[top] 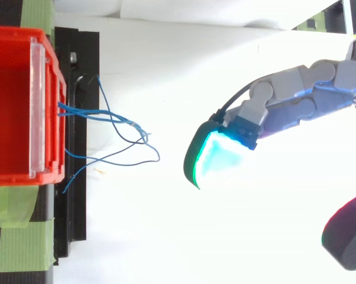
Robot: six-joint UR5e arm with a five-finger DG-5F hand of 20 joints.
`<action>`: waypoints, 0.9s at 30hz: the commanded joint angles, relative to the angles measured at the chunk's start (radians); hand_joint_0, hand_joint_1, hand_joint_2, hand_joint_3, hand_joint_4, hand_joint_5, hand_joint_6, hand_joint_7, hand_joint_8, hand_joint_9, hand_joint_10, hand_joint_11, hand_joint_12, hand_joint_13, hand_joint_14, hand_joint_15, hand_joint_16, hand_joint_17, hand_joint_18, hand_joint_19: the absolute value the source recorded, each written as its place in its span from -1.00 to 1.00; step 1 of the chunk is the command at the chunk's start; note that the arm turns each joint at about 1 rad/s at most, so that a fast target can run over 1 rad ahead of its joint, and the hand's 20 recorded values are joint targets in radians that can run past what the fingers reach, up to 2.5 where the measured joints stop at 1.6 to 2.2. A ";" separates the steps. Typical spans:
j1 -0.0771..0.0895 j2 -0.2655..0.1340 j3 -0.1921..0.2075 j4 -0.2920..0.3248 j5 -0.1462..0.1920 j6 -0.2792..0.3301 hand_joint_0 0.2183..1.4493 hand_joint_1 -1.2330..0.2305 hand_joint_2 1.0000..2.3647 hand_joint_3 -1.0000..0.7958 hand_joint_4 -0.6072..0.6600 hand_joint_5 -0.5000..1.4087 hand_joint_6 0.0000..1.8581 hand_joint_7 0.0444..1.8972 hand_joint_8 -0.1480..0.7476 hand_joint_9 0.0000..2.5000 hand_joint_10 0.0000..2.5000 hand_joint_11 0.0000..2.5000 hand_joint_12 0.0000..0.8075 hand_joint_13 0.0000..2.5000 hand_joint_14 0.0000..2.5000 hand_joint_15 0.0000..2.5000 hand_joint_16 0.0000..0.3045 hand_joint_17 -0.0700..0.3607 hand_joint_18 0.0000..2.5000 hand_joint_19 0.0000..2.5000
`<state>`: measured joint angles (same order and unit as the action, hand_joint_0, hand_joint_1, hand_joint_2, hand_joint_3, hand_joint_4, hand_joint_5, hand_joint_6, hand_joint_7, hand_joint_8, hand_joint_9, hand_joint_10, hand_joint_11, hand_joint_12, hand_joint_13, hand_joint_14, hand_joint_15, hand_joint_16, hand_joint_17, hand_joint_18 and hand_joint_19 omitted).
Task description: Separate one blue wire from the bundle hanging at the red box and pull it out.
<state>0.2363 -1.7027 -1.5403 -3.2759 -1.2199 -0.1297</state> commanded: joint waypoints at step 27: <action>0.006 -0.003 -0.169 0.183 0.194 -0.346 -0.35 -0.57 -1.00 -0.44 0.37 -0.64 -0.46 0.22 0.04 -0.56 -0.99 -0.78 0.02 -0.56 -0.99 -0.77 -0.64 -0.11 -0.54 -0.81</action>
<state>0.2408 -1.7052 -1.6692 -3.1735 -1.0679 -0.4612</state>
